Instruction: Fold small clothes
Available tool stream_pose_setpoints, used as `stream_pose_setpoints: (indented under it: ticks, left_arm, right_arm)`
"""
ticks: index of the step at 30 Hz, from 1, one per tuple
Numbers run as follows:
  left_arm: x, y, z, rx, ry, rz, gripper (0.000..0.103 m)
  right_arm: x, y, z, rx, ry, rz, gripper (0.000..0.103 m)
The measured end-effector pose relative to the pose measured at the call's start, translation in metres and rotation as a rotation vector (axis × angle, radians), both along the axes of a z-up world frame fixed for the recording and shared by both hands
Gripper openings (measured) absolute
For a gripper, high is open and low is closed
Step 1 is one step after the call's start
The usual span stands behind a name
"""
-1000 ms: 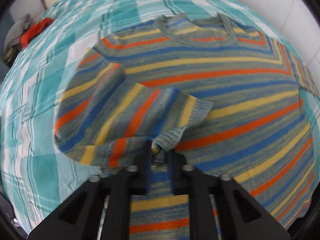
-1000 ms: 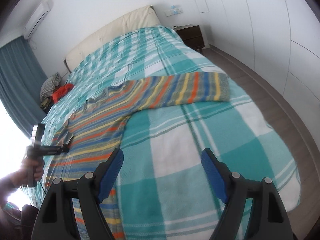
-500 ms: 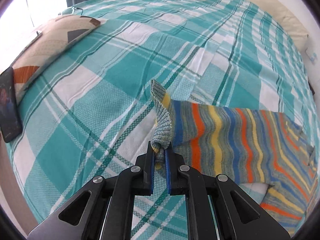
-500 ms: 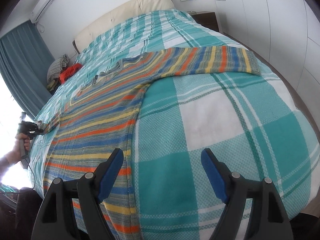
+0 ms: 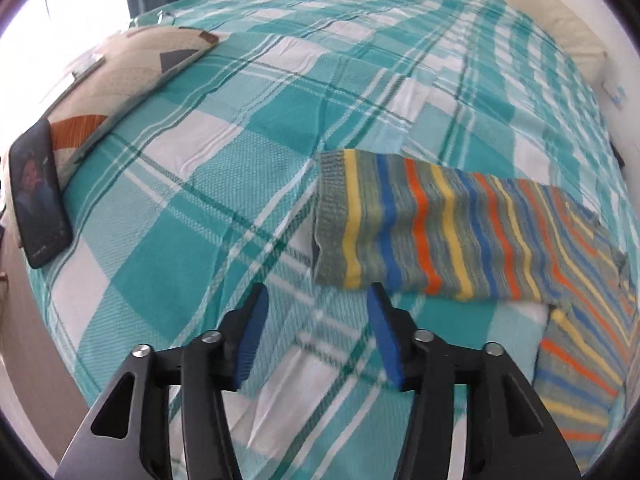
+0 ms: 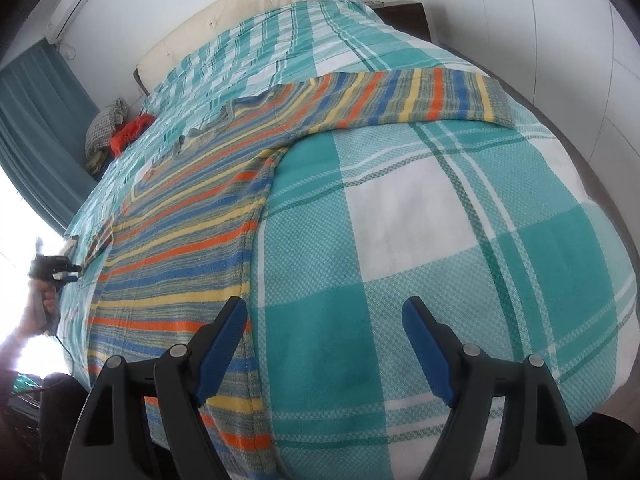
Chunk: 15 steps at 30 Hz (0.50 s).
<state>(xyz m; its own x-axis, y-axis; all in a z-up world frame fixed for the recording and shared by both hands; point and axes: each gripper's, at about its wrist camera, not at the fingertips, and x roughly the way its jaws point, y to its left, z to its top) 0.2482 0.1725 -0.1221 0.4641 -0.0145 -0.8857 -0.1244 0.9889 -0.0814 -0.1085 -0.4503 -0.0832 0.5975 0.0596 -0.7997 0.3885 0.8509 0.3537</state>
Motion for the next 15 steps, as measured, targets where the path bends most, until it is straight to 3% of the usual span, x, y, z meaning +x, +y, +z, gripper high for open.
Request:
stream_pose_setpoints:
  ticks: [3,5,7,8,10,11,12,13,15]
  left_arm:
    - [-0.065,-0.023,0.001,-0.078,0.044,-0.231,0.06]
    - [-0.106,-0.046,-0.011,-0.148,0.103,-0.36,0.061]
    - [-0.137,-0.074,-0.027,-0.169,0.157,-0.456,0.061]
    - [-0.15,-0.088,-0.036,-0.149,0.18,-0.493,0.062]
    - [-0.17,-0.113,-0.049,-0.027,0.169,-0.54,0.061]
    - [-0.179,-0.122,-0.049,0.024,0.146,-0.552,0.053]
    - [-0.185,-0.127,-0.048,0.024,0.142,-0.565,0.041]
    - [-0.189,-0.132,-0.048,-0.011,0.173,-0.583,0.0]
    - [-0.199,-0.14,-0.043,0.052,0.164,-0.612,0.002]
  right_arm:
    - [-0.011,-0.005,0.003,0.124,0.066,0.043,0.079]
    - [-0.015,0.006,0.0,0.212,0.132,0.12,0.079]
    - [-0.016,0.027,-0.011,0.283,0.216,0.209,0.079]
    - [-0.015,0.039,-0.018,0.298,0.257,0.247,0.079]
    - [-0.012,0.058,-0.034,0.277,0.315,0.287,0.074]
    - [-0.01,0.064,-0.041,0.263,0.331,0.293,0.063]
    - [-0.008,0.07,-0.047,0.267,0.337,0.304,0.051]
    - [-0.006,0.075,-0.05,0.272,0.336,0.325,0.002]
    - [-0.008,0.079,-0.051,0.241,0.35,0.325,0.004]
